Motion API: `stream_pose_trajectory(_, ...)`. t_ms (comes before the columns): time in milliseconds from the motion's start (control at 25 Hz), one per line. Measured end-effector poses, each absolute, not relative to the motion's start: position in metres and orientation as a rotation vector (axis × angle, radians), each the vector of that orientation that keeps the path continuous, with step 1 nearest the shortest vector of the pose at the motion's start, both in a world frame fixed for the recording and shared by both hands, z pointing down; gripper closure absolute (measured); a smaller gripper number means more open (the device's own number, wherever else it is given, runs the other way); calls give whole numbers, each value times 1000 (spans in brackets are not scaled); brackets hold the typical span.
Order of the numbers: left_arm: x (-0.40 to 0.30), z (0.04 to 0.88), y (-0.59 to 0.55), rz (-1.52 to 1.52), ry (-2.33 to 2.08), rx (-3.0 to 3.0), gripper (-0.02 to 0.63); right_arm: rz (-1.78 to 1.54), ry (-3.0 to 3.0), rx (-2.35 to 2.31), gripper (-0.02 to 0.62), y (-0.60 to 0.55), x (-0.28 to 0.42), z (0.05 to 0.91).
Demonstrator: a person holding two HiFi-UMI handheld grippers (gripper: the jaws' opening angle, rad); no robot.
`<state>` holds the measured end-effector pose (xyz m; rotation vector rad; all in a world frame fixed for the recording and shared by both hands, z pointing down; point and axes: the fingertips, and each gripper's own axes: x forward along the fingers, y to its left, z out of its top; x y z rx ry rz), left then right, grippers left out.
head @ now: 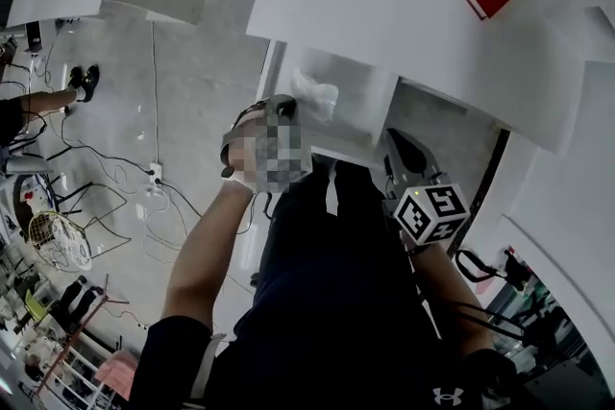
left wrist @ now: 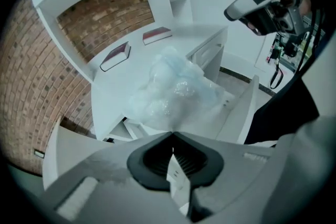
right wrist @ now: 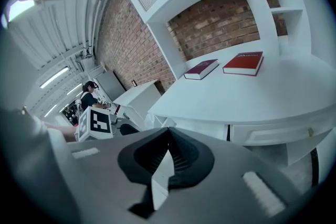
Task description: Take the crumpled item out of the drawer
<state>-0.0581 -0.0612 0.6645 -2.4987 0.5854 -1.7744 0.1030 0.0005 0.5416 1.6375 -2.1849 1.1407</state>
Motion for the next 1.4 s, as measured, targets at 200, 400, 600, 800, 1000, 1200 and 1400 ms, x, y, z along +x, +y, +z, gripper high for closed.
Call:
stream_pose_trajectory(200,-55,633,-53,-1711,661,-2553,601,1092,-2230,1636,592,-7,104,524)
stream_pose_trajectory(400,-56,601,-44,-1658,718,-2573,601,974,-2253,1633,592,-15,104,503)
stream_pose_trajectory(600,-50,568,-43,-1569,835,-2694,601,873,-2319,1645,592,-31,107,475)
stream_pose_trajectory(800,-48,533,-41,-1482,918,-2735,601,811,-2385,1653,592,-43,102,445)
stream_pose_trajectory(1000,-46,502,-39,-1403,962,-2744,601,771,-2439,1645,592,-52,95,425)
stream_pose_trajectory(1200,-50,470,-30,-1320,1001,-2734,601,689,-2492,1641,592,-56,85,400)
stream_pose_trajectory(1400,-47,432,-29,-1186,1050,-2720,601,607,-2538,1637,594,-60,81,373)
